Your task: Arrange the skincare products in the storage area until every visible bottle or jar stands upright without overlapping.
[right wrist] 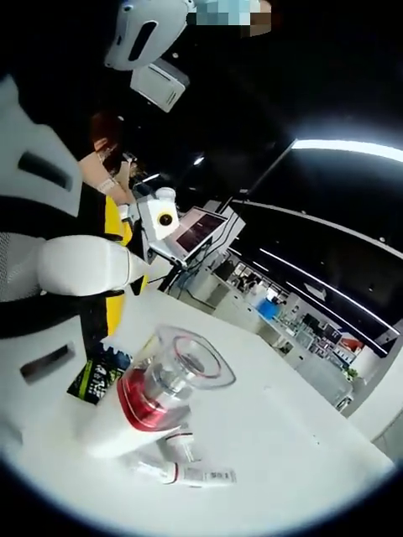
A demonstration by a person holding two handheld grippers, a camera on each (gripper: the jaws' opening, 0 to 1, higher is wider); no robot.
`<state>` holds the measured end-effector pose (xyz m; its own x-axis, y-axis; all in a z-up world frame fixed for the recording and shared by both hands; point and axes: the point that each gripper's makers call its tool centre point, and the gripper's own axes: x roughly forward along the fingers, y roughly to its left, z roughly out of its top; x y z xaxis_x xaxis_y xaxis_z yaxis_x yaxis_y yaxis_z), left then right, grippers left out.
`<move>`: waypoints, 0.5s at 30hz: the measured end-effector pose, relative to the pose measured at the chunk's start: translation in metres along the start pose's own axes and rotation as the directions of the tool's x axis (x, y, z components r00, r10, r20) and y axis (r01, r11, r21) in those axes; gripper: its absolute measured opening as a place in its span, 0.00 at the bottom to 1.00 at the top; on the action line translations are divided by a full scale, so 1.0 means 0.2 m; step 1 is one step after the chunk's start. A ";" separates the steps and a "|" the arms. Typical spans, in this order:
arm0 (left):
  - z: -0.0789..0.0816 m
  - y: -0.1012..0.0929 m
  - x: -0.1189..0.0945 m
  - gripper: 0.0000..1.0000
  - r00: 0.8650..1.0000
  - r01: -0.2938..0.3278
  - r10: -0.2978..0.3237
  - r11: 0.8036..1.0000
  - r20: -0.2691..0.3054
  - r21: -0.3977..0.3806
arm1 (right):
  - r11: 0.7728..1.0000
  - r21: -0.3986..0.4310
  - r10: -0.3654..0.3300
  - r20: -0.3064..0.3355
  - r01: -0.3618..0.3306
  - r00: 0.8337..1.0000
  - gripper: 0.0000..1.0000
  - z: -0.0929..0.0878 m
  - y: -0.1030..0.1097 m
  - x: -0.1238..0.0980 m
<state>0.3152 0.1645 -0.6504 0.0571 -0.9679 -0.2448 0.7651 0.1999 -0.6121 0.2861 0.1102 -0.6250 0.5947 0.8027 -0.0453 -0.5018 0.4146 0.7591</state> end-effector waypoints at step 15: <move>-0.04 0.04 -0.01 0.38 0.995 -0.080 0.075 0.994 -0.072 -0.070 | 0.999 -0.033 -0.019 -0.013 0.018 1.000 0.22 -0.02 -0.02 0.01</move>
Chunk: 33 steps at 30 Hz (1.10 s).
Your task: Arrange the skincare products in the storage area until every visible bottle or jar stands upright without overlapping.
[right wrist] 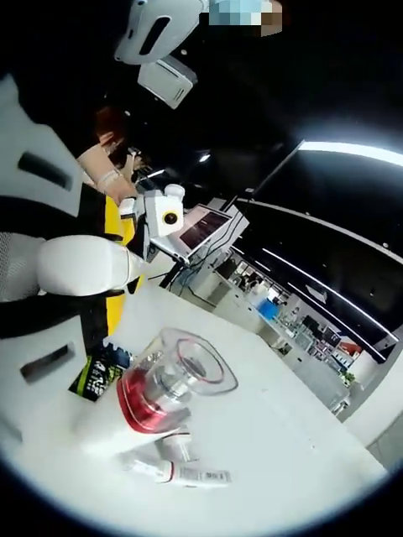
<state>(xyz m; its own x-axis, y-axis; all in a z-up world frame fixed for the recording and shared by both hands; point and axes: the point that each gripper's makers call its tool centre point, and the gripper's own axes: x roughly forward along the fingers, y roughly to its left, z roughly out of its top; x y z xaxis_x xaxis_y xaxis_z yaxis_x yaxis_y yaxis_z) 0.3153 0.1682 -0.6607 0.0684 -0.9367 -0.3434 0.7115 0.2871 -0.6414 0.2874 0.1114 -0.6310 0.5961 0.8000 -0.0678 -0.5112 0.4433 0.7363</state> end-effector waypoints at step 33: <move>0.23 -0.25 -0.17 0.00 0.982 0.167 -0.169 0.985 0.085 0.036 | 0.998 -0.024 0.053 0.092 -0.051 0.994 0.37 0.11 0.02 -0.07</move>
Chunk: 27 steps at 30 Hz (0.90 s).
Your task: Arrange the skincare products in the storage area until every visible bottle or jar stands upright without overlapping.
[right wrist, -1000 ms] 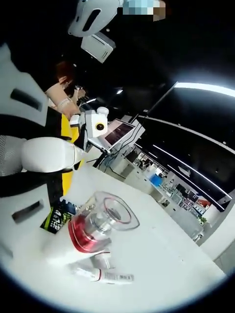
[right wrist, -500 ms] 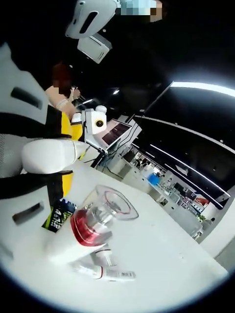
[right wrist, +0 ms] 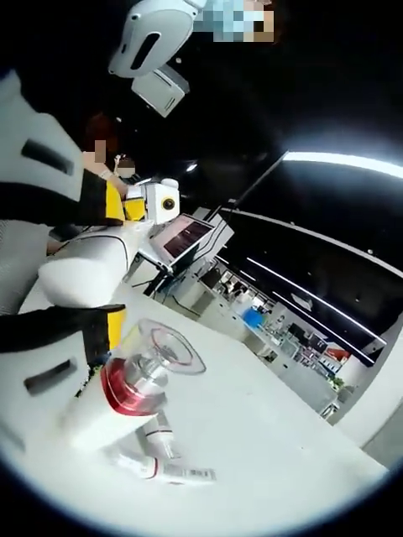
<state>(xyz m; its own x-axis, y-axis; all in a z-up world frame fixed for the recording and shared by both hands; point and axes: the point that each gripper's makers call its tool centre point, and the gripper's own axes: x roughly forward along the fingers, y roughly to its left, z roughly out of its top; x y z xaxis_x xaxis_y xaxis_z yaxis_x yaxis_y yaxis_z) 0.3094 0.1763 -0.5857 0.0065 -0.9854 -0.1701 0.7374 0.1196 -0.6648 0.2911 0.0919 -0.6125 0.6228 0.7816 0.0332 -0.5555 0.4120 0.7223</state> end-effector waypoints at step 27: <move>-0.11 0.03 0.08 0.00 0.945 -0.143 0.219 0.944 -0.243 0.296 | 0.983 -0.177 -0.103 -0.261 0.057 0.960 0.28 -0.24 -0.06 0.03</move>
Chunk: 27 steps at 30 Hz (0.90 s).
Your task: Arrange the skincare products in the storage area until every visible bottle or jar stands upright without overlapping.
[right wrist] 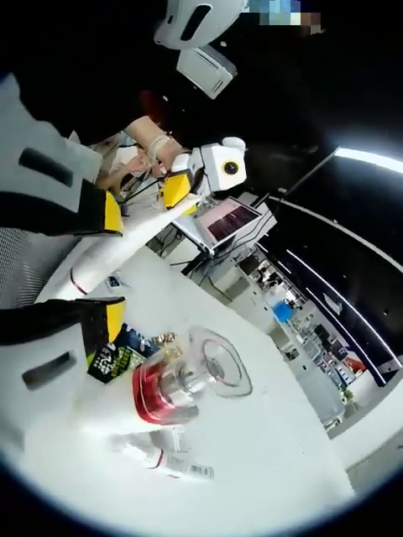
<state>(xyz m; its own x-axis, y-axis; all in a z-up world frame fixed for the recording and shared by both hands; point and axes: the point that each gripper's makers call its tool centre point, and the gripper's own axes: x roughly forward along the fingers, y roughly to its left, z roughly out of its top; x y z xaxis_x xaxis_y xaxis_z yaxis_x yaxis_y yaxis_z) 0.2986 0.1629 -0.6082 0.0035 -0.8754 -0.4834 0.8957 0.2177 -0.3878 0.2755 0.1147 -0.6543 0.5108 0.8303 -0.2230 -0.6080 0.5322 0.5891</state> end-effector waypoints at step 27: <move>-0.06 -0.07 0.16 0.00 0.976 0.006 0.052 0.964 -0.212 0.266 | 0.895 -0.443 -0.069 -0.258 -0.054 0.964 0.22 -0.02 0.09 0.13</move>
<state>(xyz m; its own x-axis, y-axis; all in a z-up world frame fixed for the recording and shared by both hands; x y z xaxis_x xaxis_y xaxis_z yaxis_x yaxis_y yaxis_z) 0.2819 0.1372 -0.6275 -0.0443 -0.7516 -0.6581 0.9816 0.0897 -0.1685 0.2747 0.1468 -0.6523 0.3777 0.8062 -0.4555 -0.8409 0.5045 0.1956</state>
